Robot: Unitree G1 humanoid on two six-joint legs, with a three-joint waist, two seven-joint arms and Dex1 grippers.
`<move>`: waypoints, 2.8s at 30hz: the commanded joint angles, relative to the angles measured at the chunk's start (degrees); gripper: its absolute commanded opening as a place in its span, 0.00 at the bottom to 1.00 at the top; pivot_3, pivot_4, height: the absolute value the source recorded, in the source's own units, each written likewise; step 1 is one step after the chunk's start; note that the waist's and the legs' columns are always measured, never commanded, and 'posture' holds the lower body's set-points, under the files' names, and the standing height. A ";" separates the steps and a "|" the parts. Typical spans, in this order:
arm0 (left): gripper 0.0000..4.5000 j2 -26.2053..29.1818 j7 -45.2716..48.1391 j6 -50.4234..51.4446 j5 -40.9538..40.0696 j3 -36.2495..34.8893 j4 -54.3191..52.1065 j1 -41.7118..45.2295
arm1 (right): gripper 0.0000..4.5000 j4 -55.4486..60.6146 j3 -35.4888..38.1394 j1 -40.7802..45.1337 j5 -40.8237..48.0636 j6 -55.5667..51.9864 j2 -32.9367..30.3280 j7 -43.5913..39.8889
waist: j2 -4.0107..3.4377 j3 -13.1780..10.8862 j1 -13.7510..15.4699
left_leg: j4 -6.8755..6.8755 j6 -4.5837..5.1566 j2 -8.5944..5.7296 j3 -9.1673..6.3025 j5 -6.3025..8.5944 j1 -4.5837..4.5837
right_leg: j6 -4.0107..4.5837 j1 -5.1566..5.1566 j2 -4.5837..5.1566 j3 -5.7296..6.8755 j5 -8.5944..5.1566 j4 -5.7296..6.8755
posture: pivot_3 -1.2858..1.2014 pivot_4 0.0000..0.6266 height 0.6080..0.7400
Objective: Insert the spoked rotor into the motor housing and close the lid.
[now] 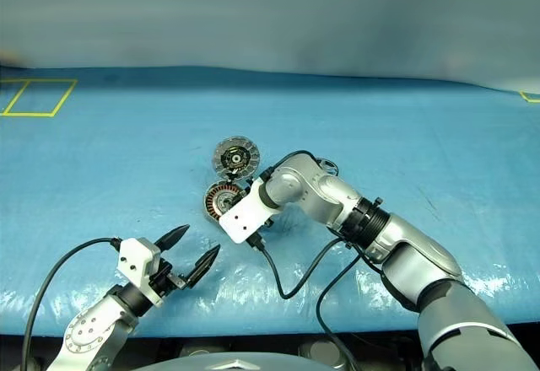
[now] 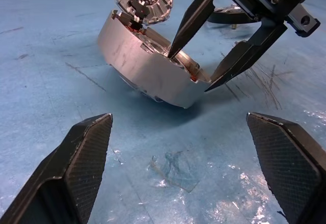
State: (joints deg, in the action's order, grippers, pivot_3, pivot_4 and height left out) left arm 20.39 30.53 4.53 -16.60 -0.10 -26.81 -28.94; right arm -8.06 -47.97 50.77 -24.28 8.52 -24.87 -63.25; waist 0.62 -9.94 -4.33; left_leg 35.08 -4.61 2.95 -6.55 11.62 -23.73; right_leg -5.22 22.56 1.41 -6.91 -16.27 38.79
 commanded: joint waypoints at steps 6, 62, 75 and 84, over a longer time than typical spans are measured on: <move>1.00 0.15 0.23 -1.66 0.53 0.65 -1.92 0.17 | 0.41 3.35 0.81 -0.16 -2.20 7.64 -0.32 -3.12 | 0.00 0.00 0.03 | -0.01 0.00 0.00 0.00 0.00 0.03 | 0.04 -0.03 0.00 0.00 0.03 0.01 | 0.52 0.24 1.00; 1.00 2.71 1.66 2.19 -2.23 1.26 -3.67 2.69 | 0.91 25.26 32.48 -40.70 17.00 -45.19 20.05 37.01 | 0.04 0.04 0.08 | 0.02 -0.03 0.01 0.03 -0.05 0.02 | 0.27 -0.01 -0.01 -0.06 -0.14 0.06 | 0.52 0.24 1.00; 1.00 2.81 0.83 2.26 -2.25 0.55 -4.49 1.89 | 0.91 15.18 27.06 -38.84 18.40 -37.96 20.13 38.15 | 0.05 0.04 -0.14 | 0.04 -0.03 0.01 0.03 -0.04 0.03 | 0.27 -0.03 -0.01 -0.06 -0.15 0.05 | 0.52 0.24 1.00; 1.00 2.60 0.52 2.14 -2.34 0.37 -4.84 1.51 | 0.88 4.20 27.57 -34.23 19.30 -33.48 22.76 39.47 | 0.06 0.05 -0.44 | 0.03 -0.03 0.04 0.03 -0.05 0.10 | 0.27 -0.06 -0.04 -0.06 -0.14 0.07 | 0.52 0.24 1.00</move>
State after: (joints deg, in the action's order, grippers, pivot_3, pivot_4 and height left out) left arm 22.97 31.26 7.18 -18.76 0.77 -29.04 -27.27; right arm -2.05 -20.02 16.04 -5.48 -25.65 -2.81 -23.91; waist 0.68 -9.89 -4.77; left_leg 35.12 -4.64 2.99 -6.52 11.58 -23.63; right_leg -4.95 22.50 1.37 -6.97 -16.41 38.86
